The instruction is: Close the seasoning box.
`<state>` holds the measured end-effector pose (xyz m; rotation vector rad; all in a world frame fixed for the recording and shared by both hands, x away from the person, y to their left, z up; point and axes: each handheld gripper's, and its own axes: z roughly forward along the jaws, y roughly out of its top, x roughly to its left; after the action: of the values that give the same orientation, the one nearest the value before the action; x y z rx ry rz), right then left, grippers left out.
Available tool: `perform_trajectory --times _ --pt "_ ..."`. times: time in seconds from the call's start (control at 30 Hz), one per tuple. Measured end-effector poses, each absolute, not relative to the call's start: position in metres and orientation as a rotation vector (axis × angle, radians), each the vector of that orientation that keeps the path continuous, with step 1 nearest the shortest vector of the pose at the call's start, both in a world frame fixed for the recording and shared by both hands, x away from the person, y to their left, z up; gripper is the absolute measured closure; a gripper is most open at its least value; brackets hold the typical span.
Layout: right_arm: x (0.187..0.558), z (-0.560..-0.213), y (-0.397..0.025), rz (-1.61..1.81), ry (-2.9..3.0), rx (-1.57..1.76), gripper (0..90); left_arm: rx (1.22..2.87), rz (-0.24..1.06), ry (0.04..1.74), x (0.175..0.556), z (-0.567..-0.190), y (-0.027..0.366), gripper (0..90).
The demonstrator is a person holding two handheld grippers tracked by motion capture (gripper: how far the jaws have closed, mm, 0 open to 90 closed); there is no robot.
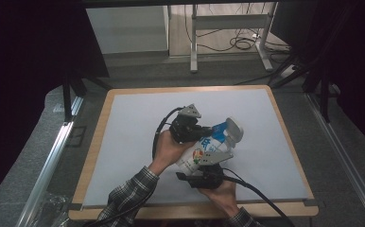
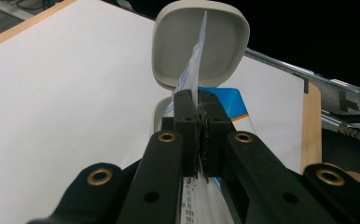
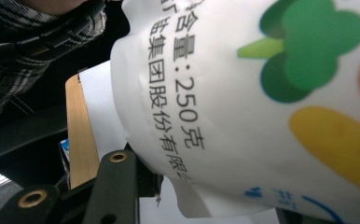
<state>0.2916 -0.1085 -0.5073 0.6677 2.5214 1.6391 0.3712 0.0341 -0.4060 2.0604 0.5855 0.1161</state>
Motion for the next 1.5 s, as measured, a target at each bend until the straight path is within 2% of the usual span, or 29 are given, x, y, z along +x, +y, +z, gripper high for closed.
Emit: perform_trajectory --times 1.5 --pt "0.2899 -0.4990 -0.1090 1.680 2.518 0.693 56.5 2.100 0.079 0.642 0.3814 -0.4025 0.0264 87.7"
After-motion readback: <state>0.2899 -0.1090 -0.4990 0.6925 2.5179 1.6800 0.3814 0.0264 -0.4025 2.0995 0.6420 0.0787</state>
